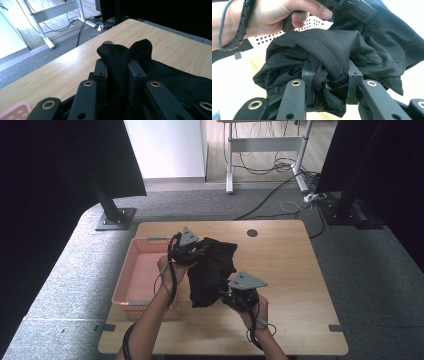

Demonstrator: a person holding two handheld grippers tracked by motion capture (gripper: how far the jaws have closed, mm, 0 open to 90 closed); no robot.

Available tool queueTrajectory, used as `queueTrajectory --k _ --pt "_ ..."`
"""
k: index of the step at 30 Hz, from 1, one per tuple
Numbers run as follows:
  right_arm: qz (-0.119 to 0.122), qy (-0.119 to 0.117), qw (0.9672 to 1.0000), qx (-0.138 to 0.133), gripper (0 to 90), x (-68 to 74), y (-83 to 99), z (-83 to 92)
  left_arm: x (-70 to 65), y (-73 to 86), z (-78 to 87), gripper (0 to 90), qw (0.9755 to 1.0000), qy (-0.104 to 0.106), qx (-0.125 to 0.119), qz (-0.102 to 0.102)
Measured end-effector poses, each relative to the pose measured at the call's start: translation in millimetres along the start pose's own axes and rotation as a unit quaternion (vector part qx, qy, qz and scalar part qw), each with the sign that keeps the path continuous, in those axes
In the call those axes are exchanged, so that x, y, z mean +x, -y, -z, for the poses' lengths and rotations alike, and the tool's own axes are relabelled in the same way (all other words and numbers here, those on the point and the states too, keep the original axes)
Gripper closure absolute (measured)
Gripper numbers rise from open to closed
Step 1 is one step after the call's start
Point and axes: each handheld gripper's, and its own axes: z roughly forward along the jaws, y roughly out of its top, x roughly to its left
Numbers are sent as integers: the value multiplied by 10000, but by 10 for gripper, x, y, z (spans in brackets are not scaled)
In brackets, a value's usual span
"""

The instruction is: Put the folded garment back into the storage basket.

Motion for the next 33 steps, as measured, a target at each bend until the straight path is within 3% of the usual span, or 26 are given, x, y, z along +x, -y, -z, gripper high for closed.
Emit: queueTrajectory --k 33 --pt "95 -141 9998 -58 680 133 -183 -249 220 41 256 721 9997 -244 -84 40"
